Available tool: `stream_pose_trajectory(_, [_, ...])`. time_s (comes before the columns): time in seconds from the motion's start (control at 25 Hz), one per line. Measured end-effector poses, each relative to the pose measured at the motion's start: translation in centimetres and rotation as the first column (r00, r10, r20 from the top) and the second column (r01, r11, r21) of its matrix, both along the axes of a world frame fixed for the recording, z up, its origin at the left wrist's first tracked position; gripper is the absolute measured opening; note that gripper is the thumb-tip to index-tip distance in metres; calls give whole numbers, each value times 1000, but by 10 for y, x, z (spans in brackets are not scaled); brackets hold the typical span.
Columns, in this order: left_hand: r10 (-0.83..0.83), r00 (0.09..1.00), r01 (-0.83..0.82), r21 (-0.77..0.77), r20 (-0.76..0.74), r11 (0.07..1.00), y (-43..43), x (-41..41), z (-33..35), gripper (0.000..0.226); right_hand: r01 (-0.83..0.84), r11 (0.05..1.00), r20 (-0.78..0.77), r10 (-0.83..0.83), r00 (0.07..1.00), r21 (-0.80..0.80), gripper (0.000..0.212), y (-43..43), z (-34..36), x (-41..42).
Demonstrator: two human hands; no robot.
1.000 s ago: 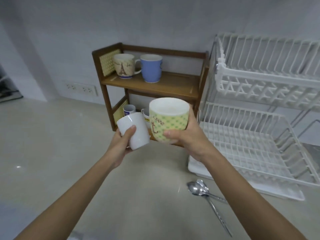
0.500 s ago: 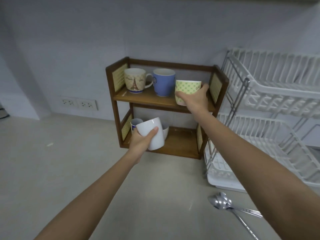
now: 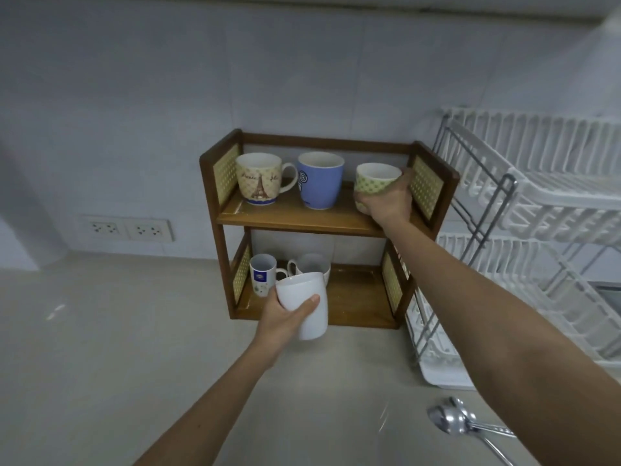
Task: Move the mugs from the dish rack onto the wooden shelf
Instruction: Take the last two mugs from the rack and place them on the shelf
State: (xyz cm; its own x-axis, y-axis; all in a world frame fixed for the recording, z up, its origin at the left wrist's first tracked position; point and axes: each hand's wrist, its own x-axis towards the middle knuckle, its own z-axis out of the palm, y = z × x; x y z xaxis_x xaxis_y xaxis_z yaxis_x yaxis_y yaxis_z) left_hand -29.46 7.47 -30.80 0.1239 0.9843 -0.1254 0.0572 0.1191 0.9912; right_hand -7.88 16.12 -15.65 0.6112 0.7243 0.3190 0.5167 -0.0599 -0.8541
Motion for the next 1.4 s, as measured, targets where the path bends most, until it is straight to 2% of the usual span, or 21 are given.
stream_pose_trajectory(0.2, [-3,999,4,18,-54,1000,1,-5,1,68,-35,999,13,35,999,-5,102,-7,1,-1])
stream_pose_trajectory(0.28, [-18,994,23,43,-106,999,3,-4,2,70,-23,994,65,16,998,104,88,-24,-7,-6])
stream_pose_trajectory(0.36, [-5,988,17,75,-152,997,3,1,6,72,-22,962,180,-28,983,273,67,-55,-34,-15])
stream_pose_trajectory(0.44, [36,986,-20,100,-164,995,6,11,9,70,-49,947,282,-46,958,319,55,-90,-79,-24])
stream_pose_trajectory(0.52, [43,983,-26,96,-179,995,8,26,5,74,-63,983,337,1,942,172,50,-129,-138,-31])
stream_pose_trajectory(0.6, [19,980,-4,78,-198,997,9,42,1,82,-81,992,388,111,915,-92,47,-165,-193,-37])
stream_pose_trajectory(0.72, [-12,975,31,80,-223,996,18,72,-3,86,-101,872,429,333,839,-479,53,-201,-249,-42])
stream_pose_trajectory(0.8, [-27,952,68,123,-304,990,26,93,-4,89,-80,787,434,419,797,-612,61,-209,-267,-41])
stream_pose_trajectory(0.92, [-15,917,87,163,-398,983,45,123,-9,93,-41,751,433,424,796,-659,71,-205,-278,-39])
stream_pose_trajectory(1.0, [11,908,62,159,-420,985,55,139,-16,95,-29,761,438,403,803,-648,75,-203,-281,-39])
stream_pose_trajectory(1.4, [86,922,-42,125,-379,991,93,170,-46,97,13,803,480,342,808,-596,73,-202,-286,-41])
